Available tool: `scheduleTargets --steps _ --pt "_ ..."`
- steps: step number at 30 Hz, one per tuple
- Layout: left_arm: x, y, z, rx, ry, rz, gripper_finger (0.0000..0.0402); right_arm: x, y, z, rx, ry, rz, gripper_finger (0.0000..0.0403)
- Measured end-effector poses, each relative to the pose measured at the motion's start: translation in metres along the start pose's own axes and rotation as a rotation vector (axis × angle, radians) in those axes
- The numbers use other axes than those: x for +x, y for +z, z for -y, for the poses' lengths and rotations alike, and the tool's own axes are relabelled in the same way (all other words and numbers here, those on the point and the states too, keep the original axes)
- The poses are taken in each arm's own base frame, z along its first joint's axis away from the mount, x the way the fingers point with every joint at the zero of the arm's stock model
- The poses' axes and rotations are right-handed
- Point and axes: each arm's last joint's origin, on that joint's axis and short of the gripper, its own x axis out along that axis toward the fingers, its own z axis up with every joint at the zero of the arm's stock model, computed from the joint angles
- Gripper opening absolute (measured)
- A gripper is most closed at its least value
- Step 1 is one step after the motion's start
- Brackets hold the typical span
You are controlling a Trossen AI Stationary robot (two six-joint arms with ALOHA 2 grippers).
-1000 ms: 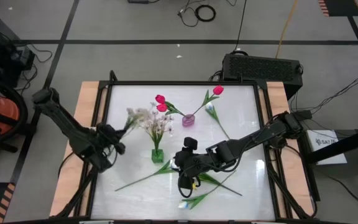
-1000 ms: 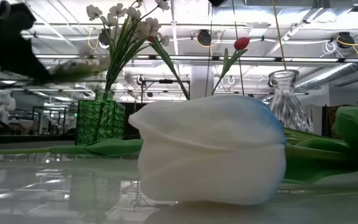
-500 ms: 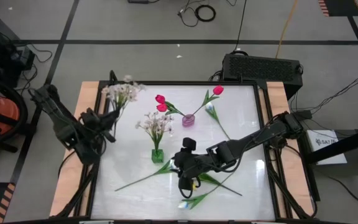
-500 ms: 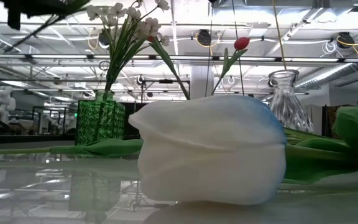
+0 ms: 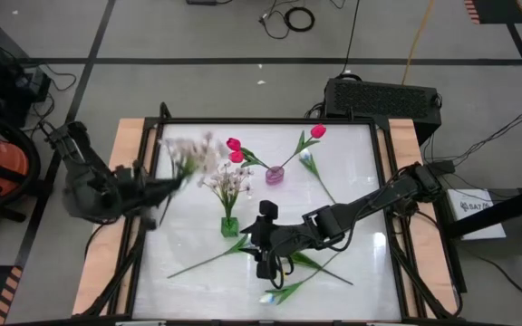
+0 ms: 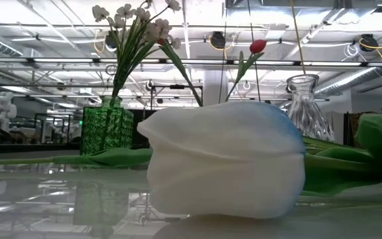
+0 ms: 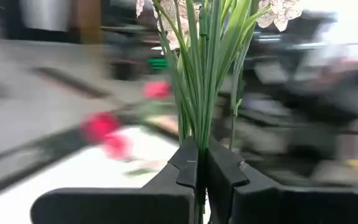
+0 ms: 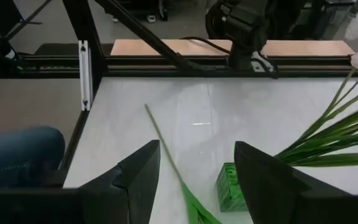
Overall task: Sort flowers into vase by color
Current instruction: Put the left white flowers into the green vase
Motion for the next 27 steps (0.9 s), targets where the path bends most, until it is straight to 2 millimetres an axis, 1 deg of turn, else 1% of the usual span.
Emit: scheduleTargets --steps 2,4,7,9,13,17,20,23,27 --pt "0.000 0.012 0.008 -0.022 -0.167 0.027 0.0015 0.000 0.001 0.000 -0.010 0.001 0.005 0.0199" --pt "-0.001 0.022 0.015 -0.015 -0.288 0.085 0.0015 0.000 0.004 -0.001 -0.012 0.009 0.036 0.0199" --pt "-0.001 0.029 0.022 0.054 -0.385 0.173 0.0015 -0.001 0.014 -0.003 -0.018 0.030 0.134 0.0199" --pt "0.001 0.030 0.030 0.105 -0.434 0.229 0.0015 -0.002 0.022 -0.005 -0.026 0.041 0.221 0.0199" --pt "0.016 0.019 0.054 0.196 -0.591 0.335 0.0015 -0.003 0.036 -0.008 -0.059 0.053 0.387 0.0199" --pt "0.034 0.000 0.076 0.253 -0.676 0.405 0.0015 0.001 0.038 -0.011 -0.084 0.059 0.459 0.0202" --pt "0.047 -0.010 0.085 0.273 -0.674 0.451 0.0015 0.008 0.035 -0.013 -0.089 0.071 0.465 0.0214" --pt "0.060 -0.020 0.091 0.290 -0.678 0.474 0.0015 0.016 0.031 -0.016 -0.098 0.123 0.471 0.0232" --pt "0.073 -0.029 0.094 0.296 -0.694 0.500 0.0015 0.017 0.031 -0.017 -0.109 0.134 0.486 0.0252"
